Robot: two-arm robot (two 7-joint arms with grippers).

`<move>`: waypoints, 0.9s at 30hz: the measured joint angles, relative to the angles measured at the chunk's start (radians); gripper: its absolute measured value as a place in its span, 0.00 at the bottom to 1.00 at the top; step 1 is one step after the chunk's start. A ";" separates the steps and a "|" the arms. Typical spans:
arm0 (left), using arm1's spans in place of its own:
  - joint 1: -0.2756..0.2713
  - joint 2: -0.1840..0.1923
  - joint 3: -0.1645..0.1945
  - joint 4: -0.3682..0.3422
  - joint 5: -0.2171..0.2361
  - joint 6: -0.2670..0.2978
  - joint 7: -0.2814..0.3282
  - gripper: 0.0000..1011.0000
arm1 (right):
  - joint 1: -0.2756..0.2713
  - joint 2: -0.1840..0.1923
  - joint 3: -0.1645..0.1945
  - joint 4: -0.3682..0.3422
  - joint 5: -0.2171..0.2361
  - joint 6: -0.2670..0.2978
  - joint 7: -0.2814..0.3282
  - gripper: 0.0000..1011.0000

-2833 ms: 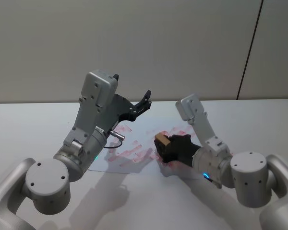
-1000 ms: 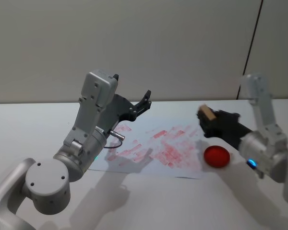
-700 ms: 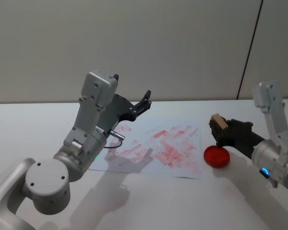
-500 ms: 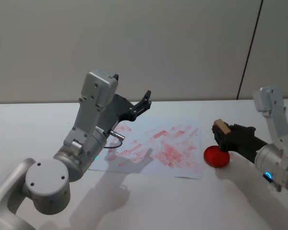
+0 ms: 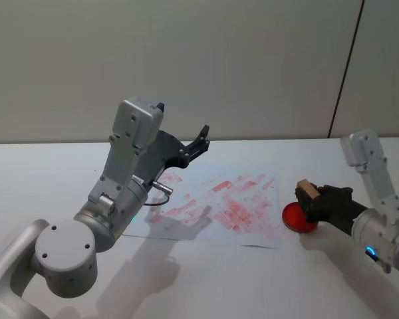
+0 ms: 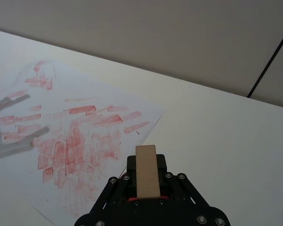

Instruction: Use the one hand to pick up the stamp and affix it onto the A4 paper.

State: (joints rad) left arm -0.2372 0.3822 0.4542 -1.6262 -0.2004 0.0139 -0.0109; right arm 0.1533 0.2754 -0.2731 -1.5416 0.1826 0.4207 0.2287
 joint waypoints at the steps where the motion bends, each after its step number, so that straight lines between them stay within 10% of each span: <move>1: 0.000 0.000 0.000 0.000 0.000 0.000 0.000 0.99 | 0.002 -0.001 -0.001 0.005 -0.003 0.000 0.002 0.22; 18: 0.000 0.000 0.000 0.000 0.000 0.000 0.000 0.99 | 0.036 -0.027 -0.026 0.078 -0.061 -0.005 0.035 0.22; 27: 0.000 0.000 0.000 0.000 0.000 0.000 0.000 0.99 | 0.044 -0.034 -0.032 0.095 -0.073 -0.008 0.042 0.48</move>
State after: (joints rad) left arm -0.2372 0.3821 0.4542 -1.6262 -0.2004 0.0139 -0.0109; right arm 0.1977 0.2413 -0.3051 -1.4468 0.1096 0.4123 0.2708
